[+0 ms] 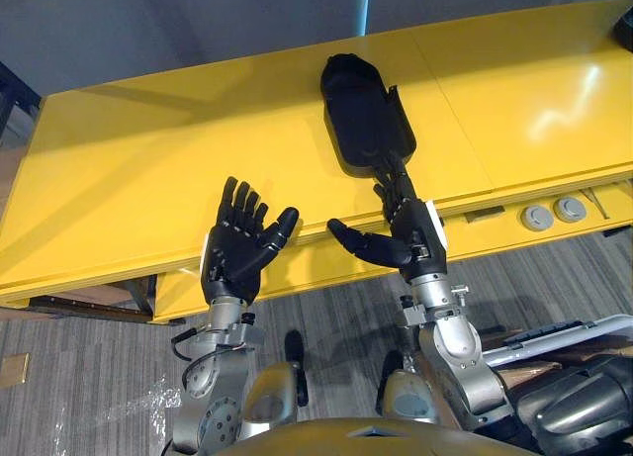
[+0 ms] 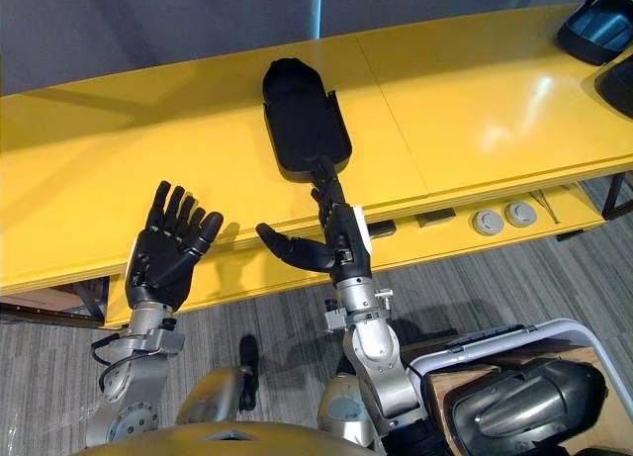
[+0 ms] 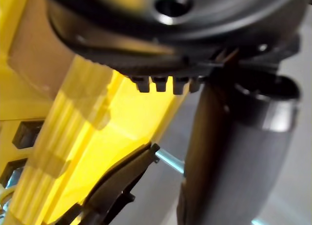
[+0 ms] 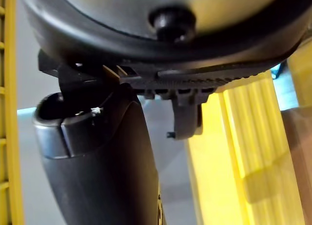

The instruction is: Walk over and take three plastic housings, then place them on the shelf

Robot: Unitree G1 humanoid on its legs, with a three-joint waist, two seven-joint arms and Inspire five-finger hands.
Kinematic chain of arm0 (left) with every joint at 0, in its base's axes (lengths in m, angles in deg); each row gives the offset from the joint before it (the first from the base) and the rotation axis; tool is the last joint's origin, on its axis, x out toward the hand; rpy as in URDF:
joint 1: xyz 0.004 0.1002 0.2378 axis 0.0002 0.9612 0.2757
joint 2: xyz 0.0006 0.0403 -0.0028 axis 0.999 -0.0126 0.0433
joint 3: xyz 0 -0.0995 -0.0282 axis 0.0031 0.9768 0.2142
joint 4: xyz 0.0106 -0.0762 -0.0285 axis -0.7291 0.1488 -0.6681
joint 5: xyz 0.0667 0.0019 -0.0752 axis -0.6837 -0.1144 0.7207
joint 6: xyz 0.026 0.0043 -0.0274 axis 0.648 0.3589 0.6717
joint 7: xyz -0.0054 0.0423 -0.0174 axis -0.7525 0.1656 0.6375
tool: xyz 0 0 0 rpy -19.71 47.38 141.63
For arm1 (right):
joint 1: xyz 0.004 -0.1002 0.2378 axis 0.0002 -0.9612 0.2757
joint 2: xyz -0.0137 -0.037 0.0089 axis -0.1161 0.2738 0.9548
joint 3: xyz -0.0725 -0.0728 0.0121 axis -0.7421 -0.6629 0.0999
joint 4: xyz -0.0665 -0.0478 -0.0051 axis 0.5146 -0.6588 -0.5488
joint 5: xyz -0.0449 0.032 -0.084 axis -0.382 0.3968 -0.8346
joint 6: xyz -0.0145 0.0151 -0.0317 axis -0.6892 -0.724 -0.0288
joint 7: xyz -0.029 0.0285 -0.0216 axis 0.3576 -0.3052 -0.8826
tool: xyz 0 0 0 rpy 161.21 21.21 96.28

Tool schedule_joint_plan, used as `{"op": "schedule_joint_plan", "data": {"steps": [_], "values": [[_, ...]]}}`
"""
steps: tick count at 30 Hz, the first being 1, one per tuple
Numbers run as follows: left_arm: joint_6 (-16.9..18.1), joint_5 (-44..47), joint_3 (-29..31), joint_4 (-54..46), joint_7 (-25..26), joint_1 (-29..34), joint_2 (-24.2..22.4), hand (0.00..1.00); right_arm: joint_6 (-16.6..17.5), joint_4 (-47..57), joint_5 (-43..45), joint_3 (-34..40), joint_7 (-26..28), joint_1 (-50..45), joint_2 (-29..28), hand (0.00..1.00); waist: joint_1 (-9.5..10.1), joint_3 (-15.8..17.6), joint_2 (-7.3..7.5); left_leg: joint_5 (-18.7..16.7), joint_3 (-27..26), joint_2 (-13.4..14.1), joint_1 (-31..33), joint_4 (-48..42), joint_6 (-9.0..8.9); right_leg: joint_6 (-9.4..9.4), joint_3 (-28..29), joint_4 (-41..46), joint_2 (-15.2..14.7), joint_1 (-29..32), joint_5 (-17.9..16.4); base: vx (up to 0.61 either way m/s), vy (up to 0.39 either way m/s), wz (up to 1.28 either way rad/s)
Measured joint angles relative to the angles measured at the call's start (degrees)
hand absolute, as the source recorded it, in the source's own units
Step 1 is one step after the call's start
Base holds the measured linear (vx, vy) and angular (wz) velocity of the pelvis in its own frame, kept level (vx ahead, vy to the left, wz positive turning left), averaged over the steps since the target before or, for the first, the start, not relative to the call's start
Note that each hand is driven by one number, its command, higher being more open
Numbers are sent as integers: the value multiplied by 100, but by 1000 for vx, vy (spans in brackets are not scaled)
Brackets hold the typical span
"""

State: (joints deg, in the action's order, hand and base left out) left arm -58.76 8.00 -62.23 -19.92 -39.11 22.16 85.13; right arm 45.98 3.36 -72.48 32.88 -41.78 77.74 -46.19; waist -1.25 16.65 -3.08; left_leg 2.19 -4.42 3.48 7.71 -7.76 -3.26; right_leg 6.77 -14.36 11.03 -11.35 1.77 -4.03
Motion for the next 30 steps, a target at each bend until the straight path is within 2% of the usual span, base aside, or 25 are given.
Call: {"op": "schedule_joint_plan", "data": {"steps": [7, 20, 25, 27, 30], "values": [[-45, -15, 32, 0, -79, -1, -15, 100, -152, -25, -8, 113, 0, 82, -1, 100, 60, -3, -9, 33, 58, -4, -12, 3, -1, -3, -65, 0, 0, -45, -2, -5, 0, 2], [-56, -21, 199, -6, -216, 12, -49, 100, -184, -249, -3, 243, 39, 293, -47, 100, 112, -13, -25, 210, 126, 6, -132, 302, -64, -38, -116, -25, 29, -79, -21, -11, -1, 3], [-58, -22, 228, -76, -372, 47, -96, 100, -181, -62, 32, 305, 286, 12, -110, 100, 130, -111, -61, 237, 94, 13, -247, 455, -68, -1, -112, -157, 57, -171, 28, 41, -9, -2], [-59, -22, 280, -132, -464, 63, -107, 100, -177, 358, 103, 301, 449, -358, -122, 100, 146, -162, -70, 237, 72, 18, -335, 524, -60, 1, -115, -310, 83, -290, 71, 74, -8, -3], [-67, -21, 348, -229, -538, 71, -111, 100, -167, 569, 158, 302, 544, -515, -135, 100, 126, -341, -24, 249, 0, 38, -389, 636, -51, 2, -79, -460, 125, -334, 156, 98, -9, -11]]}}
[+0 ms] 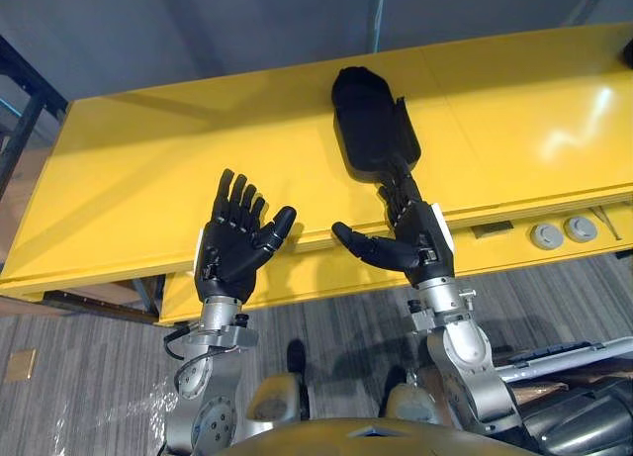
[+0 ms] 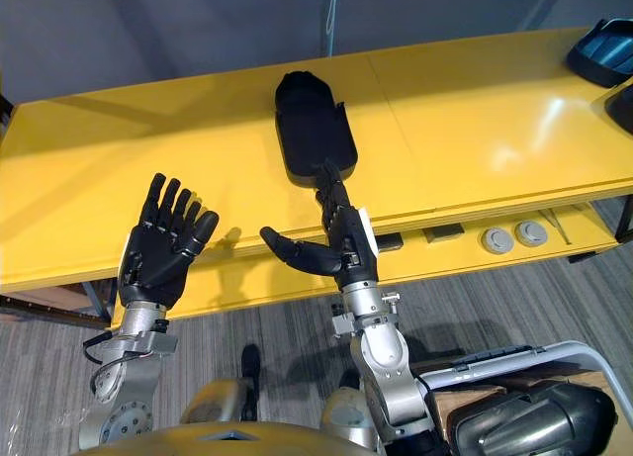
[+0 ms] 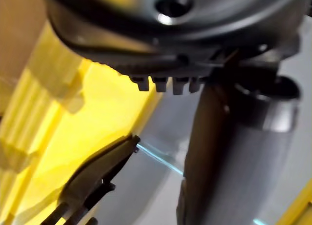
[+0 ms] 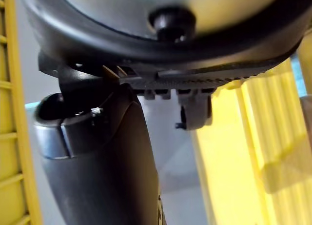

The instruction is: Walk over and take three plastic housings, then place them on the shelf

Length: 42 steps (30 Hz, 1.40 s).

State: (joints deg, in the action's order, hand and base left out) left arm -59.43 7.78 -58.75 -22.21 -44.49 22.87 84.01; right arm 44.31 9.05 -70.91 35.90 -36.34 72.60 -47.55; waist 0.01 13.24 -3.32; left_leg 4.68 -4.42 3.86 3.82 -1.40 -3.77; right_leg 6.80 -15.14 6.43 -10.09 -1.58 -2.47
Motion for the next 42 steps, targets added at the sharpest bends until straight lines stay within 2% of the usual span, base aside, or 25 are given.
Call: {"op": "schedule_joint_plan", "data": {"steps": [5, 9, 14, 18, 21, 23, 26, 28, 31, 35, 38, 40, 41, 42], "values": [[-54, 1, 35, -103, -227, -83, -15, 100, 8, 270, 187, 396, -22, -214, -209, 100, -41, -322, 146, -21, -229, 4, -279, 190, -16, 13, 156, -197, 17, -156, 42, 53, 2, -20], [-240, 6, 14, -100, -299, -213, -27, 100, 11, 431, 279, 598, -62, -462, -223, 100, -60, -403, 206, -16, -480, 18, -520, 403, -17, 21, 381, -234, 33, -173, 68, 12, 9, -33], [-386, 41, -153, -100, -472, -253, -12, 100, -3, 645, 82, 1003, -384, -965, -390, 100, -259, -532, 241, -36, -1026, 45, -765, 621, -15, 54, 892, -379, 56, -30, 188, -4, 32, -55], [-474, 51, -449, -40, -462, -460, 66, 100, -116, 727, 48, 1596, -867, -1473, -561, 100, -556, -582, 299, -219, -1924, 85, -1023, 618, -50, 85, 1758, -495, 163, 173, 395, 13, 45, -100], [-471, 48, -744, 146, -332, -721, 65, 100, -141, 709, 35, 1991, -1073, -1768, -592, 100, -780, -608, 315, -365, -2391, 99, -1249, 620, -100, 139, 2228, -610, 229, 172, 507, 25, 36, -101], [-477, 48, -1090, 318, -176, -962, 46, 100, -141, 663, -39, 2412, -1387, -2074, -658, 100, -1046, -652, 324, -512, -2749, 102, -1444, 625, -168, 169, 2536, -643, 243, 153, 524, 23, 32, -75], [-556, 20, -1400, 384, -72, -1091, -9, 100, -138, 654, -177, 2689, -1874, -2487, -884, 100, -1213, -755, 344, -666, -3041, 163, -1576, 583, -206, 181, 2784, -645, 329, 151, 529, 26, -16, -53], [-673, 3, -1485, 389, 56, -1089, -50, 100, -139, 654, -174, 2644, -1969, -2662, -1027, 100, -1227, -822, 357, -716, -3156, 231, -1643, 549, -262, 182, 2829, -635, 407, 130, 528, 24, -53, -29], [-779, 3, -1532, 390, 236, -1088, -148, 100, -139, 655, -176, 2387, -2012, -2763, -1103, 100, -1225, -910, 364, -733, -3153, 305, -1619, 502, -289, 184, 2787, -635, 454, 131, 525, 14, -74, 2], [-1033, 136, -1550, 387, 302, -1078, -201, 100, -202, 661, -200, 1785, -2060, -2610, -1098, 100, -1095, -944, 325, -737, -2782, 397, -1407, 341, -300, 208, 2429, -546, 443, 129, 421, 2, -63, 41], [-1149, 240, -1536, 386, 282, -993, -193, 100, -316, 660, -317, 1629, -2174, -2387, -1091, 100, -919, -989, 264, -686, -2434, 471, -1189, 143, -296, 155, 2147, -540, 463, 122, 381, 21, -73, 50], [-1149, 286, -1429, 384, 238, -821, -188, 100, -359, 661, -375, 1557, -2168, -2200, -1053, 100, -832, -984, 262, -831, -2210, 553, -959, -311, -277, 134, 2094, -534, 512, 152, 372, 5, -65, 25], [-1149, 307, -1301, 384, 214, -690, -181, 100, -405, 660, -373, 1508, -2151, -2073, -1006, 100, -727, -963, 292, -1008, -1742, 645, -731, -835, -186, 66, 2123, -482, 556, 167, 333, -40, -47, -23], [-1144, 369, -1150, 379, 205, -530, -183, 100, -418, 662, -345, 1435, -2070, -1935, -932, 100, -590, -958, 295, -1219, -980, 694, -456, -1417, -21, -20, 2264, -320, 638, 268, 277, -42, -39, -43]]}}
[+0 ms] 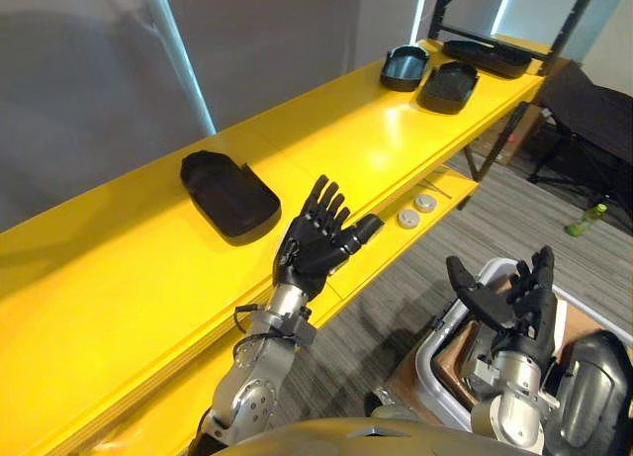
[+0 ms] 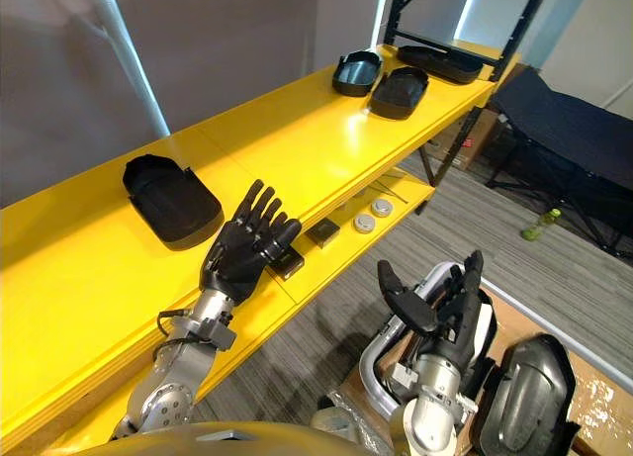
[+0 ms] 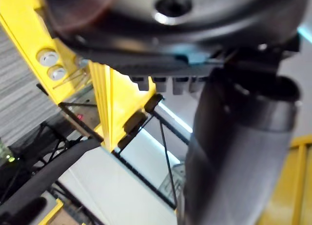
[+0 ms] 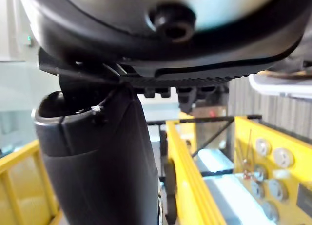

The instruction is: Walk over and take three plastic housings, then place them on the shelf

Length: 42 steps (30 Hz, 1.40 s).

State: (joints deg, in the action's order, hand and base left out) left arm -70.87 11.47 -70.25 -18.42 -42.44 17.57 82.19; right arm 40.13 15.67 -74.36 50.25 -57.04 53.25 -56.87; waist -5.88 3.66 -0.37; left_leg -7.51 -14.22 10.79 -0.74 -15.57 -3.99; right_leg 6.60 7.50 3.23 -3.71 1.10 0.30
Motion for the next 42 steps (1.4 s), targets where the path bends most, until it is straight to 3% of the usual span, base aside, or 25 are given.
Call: {"op": "schedule_joint_plan", "data": {"steps": [4, 7, 8, 9, 11, 16, 19, 20, 21, 23, 24, 27, 28, 29, 30, 31, 32, 33, 34, 35, 36, 37, 38, 40, 42], "values": [[53, 139, 489, -159, -84, 571, -5, 100, -1, 1, 62, -340, 304, 395, 392, 100, 318, 62, -109, -467, 1385, 13, 379, -1099, -62, -110, 586, 403, 302, 352, -165, -64, 57, -86], [348, 110, 545, -253, -117, 673, -15, 100, 2, 1, 129, -403, 563, 576, 709, 100, 387, 93, -207, -941, 1477, -34, 587, -952, -89, -57, 731, 653, 303, 873, -130, -118, 148, -42], [468, 109, 516, -256, -112, 587, -21, 100, 3, -20, 236, -398, 625, 714, 783, 100, 394, 127, -258, -1075, 1482, -72, 689, -829, -316, 6, 748, 749, 283, 1092, -90, -184, 212, -15], [620, 118, 511, -248, -49, 429, -8, 100, 2, -86, 463, -442, 722, 896, 783, 100, 403, 315, -40, -992, 1435, -326, 840, -856, -213, 68, 815, 829, 78, 1278, -47, -195, 196, -4], [754, 188, 486, -247, -14, 336, -15, 100, 3, -88, 656, -525, 785, 849, 768, 100, 403, 454, 42, -1027, 1467, -463, 990, -1069, -152, 114, 816, 854, -61, 1305, -1, -143, 126, 10], [968, 292, 361, -317, -114, 322, -91, 100, 12, -94, 784, -682, 966, 346, 535, 100, 489, 640, -85, -1396, 1590, -589, 1293, -2058, -34, 399, 832, 1067, -143, 1292, 108, -95, 190, -2], [929, 283, 276, -326, -290, 364, -118, 100, 78, -140, 858, -802, 1219, 71, 453, 100, 596, 776, -50, -1494, 1208, -542, 1171, -2224, 181, 361, 642, 565, -282, 1056, 674, -163, 171, -62], [908, 253, 270, -307, -293, 377, -109, 100, 184, -256, 917, -921, 1349, 98, 447, 100, 621, 809, -46, -1418, 1016, -494, 1129, -2111, 294, 132, 328, 236, -346, 943, 965, -227, 42, -77], [906, 152, 271, -221, -302, 340, -116, 100, 279, -462, 1167, -1159, 1506, 249, 463, 100, 655, 806, -17, -1234, 789, -442, 1113, -1879, 368, 54, -168, 491, -420, 1085, 903, -325, 48, -82], [741, 101, 266, -105, -473, 219, -93, 100, 300, -867, 1470, -1542, 1682, 622, 468, 100, 658, 788, 13, -746, 581, -376, 1087, -1298, 363, -69, -710, 1581, -479, 1343, 335, -258, 18, -60], [533, 101, 233, -64, -706, 89, -23, 100, 302, -1316, 1531, -1820, 1724, 1006, 452, 100, 671, 768, 15, -243, 509, -320, 1020, -691, 336, -304, -1093, 2679, -662, 1441, -137, -189, -14, -25], [285, 98, 160, 20, -1056, -145, 71, 100, 304, -2189, 1510, -2210, 1565, 1611, 386, 100, 703, 756, -32, 386, 509, -297, 1043, -38, 251, -575, -1457, 4170, -1313, 1265, -344, -164, -136, -7], [189, 97, 145, 55, -1213, -215, 90, 100, 302, -2560, 1502, -2369, 1403, 1825, 360, 100, 727, 752, -26, 581, 508, -275, 1103, 86, 155, -579, -1462, 4331, -1589, 945, -267, -191, -301, -15], [116, 97, 134, 66, -1359, -249, 169, 100, 295, -2712, 1506, -2456, 1292, 1994, 332, 100, 759, 713, 12, 711, 521, -284, 1272, 86, 21, -361, -1412, 3906, -1652, 653, 96, -273, -371, -22], [36, 98, 112, 119, -1410, -287, 185, 100, 287, -2751, 1508, -2461, 1252, 2033, 321, 100, 794, 716, -12, 759, 569, -226, 1356, 131, 4, -273, -1454, 3725, -1496, 651, -77, -241, -321, -42], [-156, 98, -40, 296, -1545, -325, 211, 100, 281, -2772, 1507, -2382, 1130, 1967, 443, 100, 867, 608, -236, 739, 860, -206, 1393, 190, -40, -207, -1455, 3217, -1301, 596, -177, -126, -227, -75], [-251, 102, -262, 357, -1736, -279, 288, 100, 277, -2808, 1505, -2295, 1003, 1930, 507, 100, 874, 495, -416, 860, 737, 15, 1312, 346, -81, -319, -1510, 2680, -1169, 341, -551, -40, -155, -86], [-258, 109, -294, 360, -1864, -272, 349, 100, 281, -2804, 1505, -2282, 953, 1933, 497, 100, 861, 500, -319, 887, 649, 27, 1319, 307, -108, -364, -1561, 2654, -1269, 322, -758, -82, -207, -106], [-264, 121, -327, 418, -2002, -311, 405, 100, 269, -2809, 1501, -2261, 910, 1973, 491, 100, 846, 537, -59, 884, 401, 47, 1364, 106, -111, 83, -1664, 2235, -1420, 171, -1108, -208, -306, -105], [-278, 136, -398, 510, -2013, -394, 407, 100, 235, -2813, 1422, -2235, 923, 1966, 520, 100, 835, 548, 20, 856, 287, 227, 1433, -76, -198, 524, -1874, 1716, -1246, 22, -1345, -224, -327, -114], [-285, 143, -440, 529, -2013, -396, 393, 100, 218, -2812, 1355, -2224, 938, 1969, 574, 100, 830, 556, -34, 840, 265, 356, 1427, -95, -314, 514, -1904, 1488, -1104, -48, -1407, -222, -297, -94], [-293, 143, -657, 666, -2011, -404, 320, 100, 167, -2812, 1295, -2112, 1053, 1933, 764, 100, 664, 603, -251, 917, 352, 653, 1393, -25, -406, 347, -1890, 1255, -796, -129, -1286, -207, -188, -65], [-317, 143, -882, 731, -2010, -400, 320, 100, 144, -2813, 1295, -1972, 1088, 1771, 912, 100, 552, 588, -318, 1031, 389, 708, 1261, 142, -389, 291, -1802, 1272, -702, -96, -1280, -241, -150, -59], [-350, 139, -1400, 742, -2013, -357, 335, 100, 130, -2825, 1343, -1627, 1142, 1437, 1183, 100, 452, 587, -338, 1080, 536, 622, 995, 301, -433, 163, -1543, 1357, -702, -2, -1358, -149, -46, -60], [-363, 131, -1667, 733, -2073, -391, 347, 100, 129, -2843, 1514, -1263, 1160, 1214, 1302, 100, 360, 584, -348, 627, 815, 221, 851, 159, -566, 109, -1316, 1189, -752, 73, -1241, -94, 31, -73]]}}
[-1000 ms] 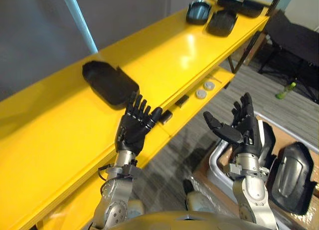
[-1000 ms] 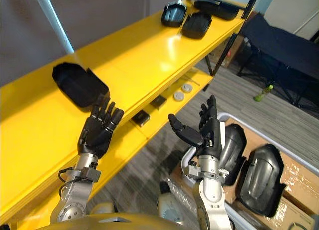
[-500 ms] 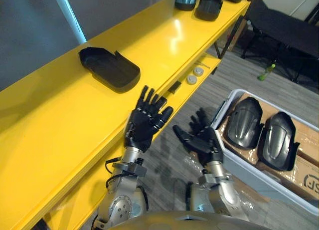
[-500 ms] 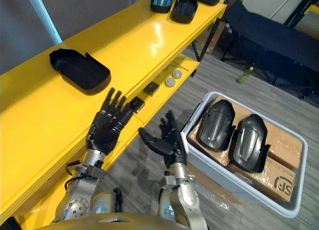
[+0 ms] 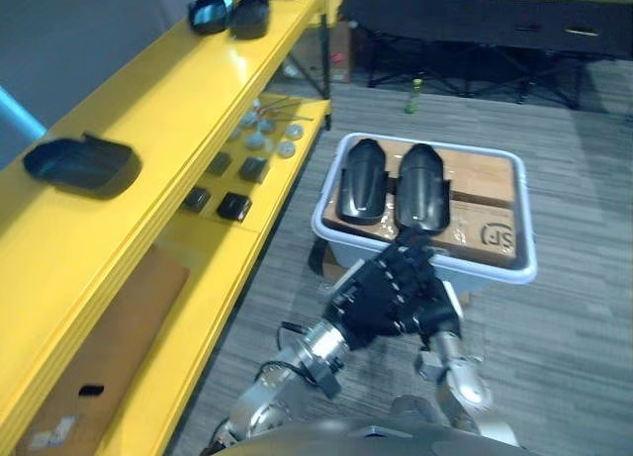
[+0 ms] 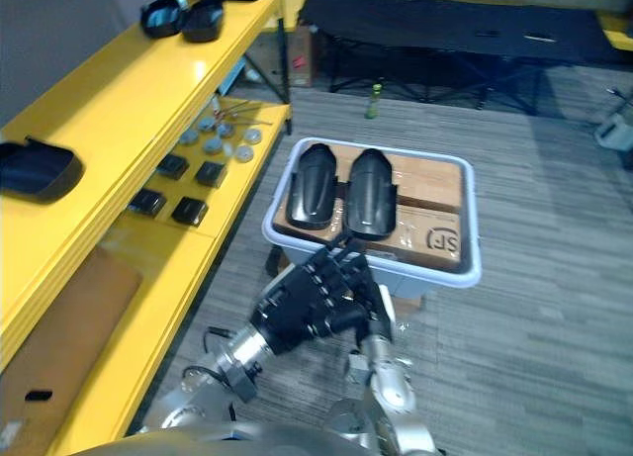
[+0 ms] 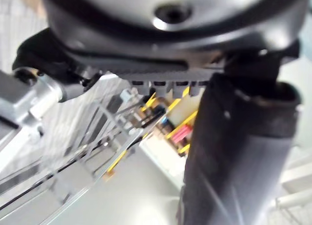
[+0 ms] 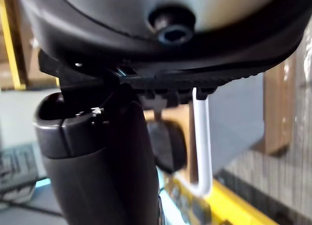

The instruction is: Walk over and take three plastic housings, then place them on the shelf

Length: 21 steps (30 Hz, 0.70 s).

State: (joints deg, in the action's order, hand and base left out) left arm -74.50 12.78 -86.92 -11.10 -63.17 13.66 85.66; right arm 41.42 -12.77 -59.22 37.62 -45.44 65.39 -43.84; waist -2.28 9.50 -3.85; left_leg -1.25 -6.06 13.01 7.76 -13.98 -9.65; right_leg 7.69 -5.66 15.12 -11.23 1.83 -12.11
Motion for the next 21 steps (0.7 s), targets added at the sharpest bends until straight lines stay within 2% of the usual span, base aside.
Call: {"op": "schedule_joint_plan", "data": {"steps": [2, 3, 6, 8, 12, 13, 16, 18, 19, 21], "values": [[9, 9, 56, -10, 52, 2, 17, 100, 0, 2, 53, 44, 2, -66, -2, 100, 24, 5, 40, -257, 240, -219, 41, -73, 101, -18, 90, -122, -65, 94, 116, -66, 105, -53], [12, 8, 128, -11, 129, 5, 30, 100, -1, 2, 72, 28, 14, -73, -25, 100, 61, -11, 68, -361, 324, -393, 152, -176, 177, 58, 178, -228, -131, 207, 275, -54, 113, -36], [0, 6, 388, -12, 227, 86, 217, 100, -7, 0, 123, 14, 111, -2, -217, 100, 126, -25, 120, -419, 46, -600, 200, -143, 315, 109, 468, -510, -334, 371, 626, -2, 137, -43], [-37, -1, 591, -12, 268, 70, 230, 100, -29, -70, 128, 20, 51, 126, -383, 100, 187, -23, 146, -455, -42, -629, 278, -247, 330, 284, 515, -694, -370, 388, 859, 37, 90, -31], [-83, -44, 661, -47, 383, -54, 234, 100, -50, -444, 21, 312, -505, 558, -598, 100, 197, -18, 174, -516, 94, -659, 505, -417, 355, 292, 404, -939, -370, 405, 1068, 37, 32, -3], [-110, -90, 685, -46, 476, -62, 232, 100, -49, -447, -228, 460, -640, 639, -641, 100, 206, 1, 207, -523, 179, -670, 548, -445, 357, 289, 326, -955, -368, 409, 1100, 2, -5, 8], [-355, -178, 901, -27, 615, -24, 236, 100, -51, -442, -345, 757, -847, 855, -687, 100, 230, 95, 361, -569, 352, -709, 638, -501, 342, 312, 267, -1094, -362, 390, 1198, -35, -2, 2], [-383, -499, 992, 80, 790, -29, 274, 100, -46, -442, -343, 961, -903, 1038, -681, 100, 290, 132, 427, -643, 455, -735, 774, -567, 298, 318, 251, -1229, -347, 425, 1304, -70, 13, -2], [-389, -740, 1122, 249, 882, -26, 277, 100, -37, -443, -340, 1119, -932, 1163, -675, 100, 369, 171, 479, -644, 476, -735, 819, -593, 286, 324, 249, -1323, -336, 427, 1383, -63, 9, -3], [-451, -924, 1483, 535, 1116, 74, 281, 100, -21, -441, -337, 1333, -1008, 1328, -621, 100, 392, 212, 527, -645, 566, -735, 884, -636, 281, 329, 195, -1358, -315, 404, 1408, -54, -7, 9]]}}
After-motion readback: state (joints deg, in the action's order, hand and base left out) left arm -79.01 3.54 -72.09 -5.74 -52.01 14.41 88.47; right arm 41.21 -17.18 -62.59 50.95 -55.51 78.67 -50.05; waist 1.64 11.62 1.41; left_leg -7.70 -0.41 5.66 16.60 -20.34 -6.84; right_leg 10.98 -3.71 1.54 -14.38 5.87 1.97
